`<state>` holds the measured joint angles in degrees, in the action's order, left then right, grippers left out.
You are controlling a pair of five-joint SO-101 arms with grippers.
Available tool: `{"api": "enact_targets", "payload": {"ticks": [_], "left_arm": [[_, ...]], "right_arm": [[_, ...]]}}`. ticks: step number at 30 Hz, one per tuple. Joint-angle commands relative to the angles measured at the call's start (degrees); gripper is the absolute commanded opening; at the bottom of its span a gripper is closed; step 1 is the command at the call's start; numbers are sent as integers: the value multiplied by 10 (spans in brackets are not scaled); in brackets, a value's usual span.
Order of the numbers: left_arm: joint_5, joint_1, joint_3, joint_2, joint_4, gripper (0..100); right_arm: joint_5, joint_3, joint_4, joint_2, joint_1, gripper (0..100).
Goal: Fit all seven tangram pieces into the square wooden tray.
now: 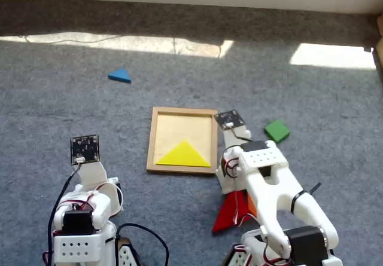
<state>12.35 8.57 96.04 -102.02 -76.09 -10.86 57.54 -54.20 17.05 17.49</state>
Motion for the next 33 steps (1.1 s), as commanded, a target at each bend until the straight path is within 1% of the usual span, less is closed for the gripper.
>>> {"api": "enact_targets", "payload": {"ticks": [1,4,8,10,16,18,21,22,28,31,33], "left_arm": [[-4,-8,11,-9,-3,5],[-4,-8,11,-9,-3,5],[-4,-8,11,-9,-3,5],[-4,-8,11,-9,-3,5],[-4,-8,11,-9,-3,5],[-4,-8,11,-9,-3,5],[-4,-8,11,-9,-3,5],[-4,-8,11,-9,-3,5],[-4,-8,11,-9,-3,5],[-4,-8,11,-9,-3,5],[-4,-8,11,-9,-3,5]], "right_arm": [[-12,-31,-42,68,-7,101],[-5,-31,-110,132,22,101],[54,-31,-178,205,46,101],[56,-29,-207,229,58,101],[55,-21,-274,240,130,101],[55,-9,-276,240,145,88],[53,7,-257,240,173,10],[47,10,-250,240,182,1],[37,59,-195,240,187,5],[0,100,-169,240,183,5],[-20,116,-154,240,159,5]]}}
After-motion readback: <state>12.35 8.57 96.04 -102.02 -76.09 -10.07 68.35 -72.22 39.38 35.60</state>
